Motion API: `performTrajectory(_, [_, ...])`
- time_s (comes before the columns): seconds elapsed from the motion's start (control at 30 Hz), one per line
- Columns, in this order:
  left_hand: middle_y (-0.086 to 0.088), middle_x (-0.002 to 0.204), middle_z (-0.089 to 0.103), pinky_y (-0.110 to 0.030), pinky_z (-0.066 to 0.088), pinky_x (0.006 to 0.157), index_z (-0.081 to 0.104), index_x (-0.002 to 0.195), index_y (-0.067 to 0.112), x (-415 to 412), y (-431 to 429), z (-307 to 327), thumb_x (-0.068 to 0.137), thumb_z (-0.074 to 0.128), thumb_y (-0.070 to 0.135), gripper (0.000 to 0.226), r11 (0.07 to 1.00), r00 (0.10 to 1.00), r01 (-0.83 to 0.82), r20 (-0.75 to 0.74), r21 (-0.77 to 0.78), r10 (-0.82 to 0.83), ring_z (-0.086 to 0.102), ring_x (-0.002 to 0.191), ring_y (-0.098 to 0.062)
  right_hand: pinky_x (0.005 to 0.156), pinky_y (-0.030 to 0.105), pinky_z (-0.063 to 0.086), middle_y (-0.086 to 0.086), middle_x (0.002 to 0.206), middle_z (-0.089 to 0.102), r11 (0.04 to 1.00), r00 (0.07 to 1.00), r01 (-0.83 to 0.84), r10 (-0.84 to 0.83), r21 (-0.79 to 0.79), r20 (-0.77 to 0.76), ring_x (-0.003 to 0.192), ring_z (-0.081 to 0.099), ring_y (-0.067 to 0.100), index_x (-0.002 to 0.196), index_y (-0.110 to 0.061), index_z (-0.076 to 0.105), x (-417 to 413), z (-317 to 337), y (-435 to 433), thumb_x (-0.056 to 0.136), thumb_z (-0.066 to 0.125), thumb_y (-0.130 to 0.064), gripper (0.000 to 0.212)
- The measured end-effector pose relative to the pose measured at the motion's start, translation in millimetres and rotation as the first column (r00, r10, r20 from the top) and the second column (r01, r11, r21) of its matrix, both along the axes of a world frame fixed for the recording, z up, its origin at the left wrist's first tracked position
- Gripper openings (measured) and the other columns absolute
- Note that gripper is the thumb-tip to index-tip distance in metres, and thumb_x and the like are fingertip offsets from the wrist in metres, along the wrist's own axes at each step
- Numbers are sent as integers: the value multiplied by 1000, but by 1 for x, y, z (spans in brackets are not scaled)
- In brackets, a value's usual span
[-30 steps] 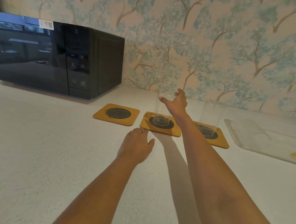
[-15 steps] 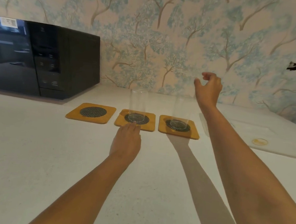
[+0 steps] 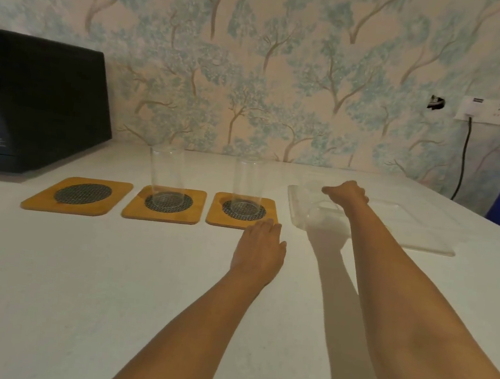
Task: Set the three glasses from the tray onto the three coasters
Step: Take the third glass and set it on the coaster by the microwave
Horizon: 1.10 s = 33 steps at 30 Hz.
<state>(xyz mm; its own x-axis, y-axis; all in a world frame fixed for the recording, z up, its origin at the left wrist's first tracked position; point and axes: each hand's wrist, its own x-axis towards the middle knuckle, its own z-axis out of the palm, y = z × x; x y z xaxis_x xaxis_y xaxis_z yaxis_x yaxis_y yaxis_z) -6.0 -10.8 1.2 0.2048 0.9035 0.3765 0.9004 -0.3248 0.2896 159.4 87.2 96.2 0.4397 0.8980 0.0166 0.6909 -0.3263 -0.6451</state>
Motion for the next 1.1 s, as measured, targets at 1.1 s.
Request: performTrajectory(1.1, [-10,148,39,-36,21,117,39,139,8,9,15,0,99,34,36,48,994,996,-60,60,-92,66,32,138,-25,98,39,44,16,139,44,936,984,5,59,353,-171,123,51,33,139,-4,44,5,-17,0,73,75,-36,80])
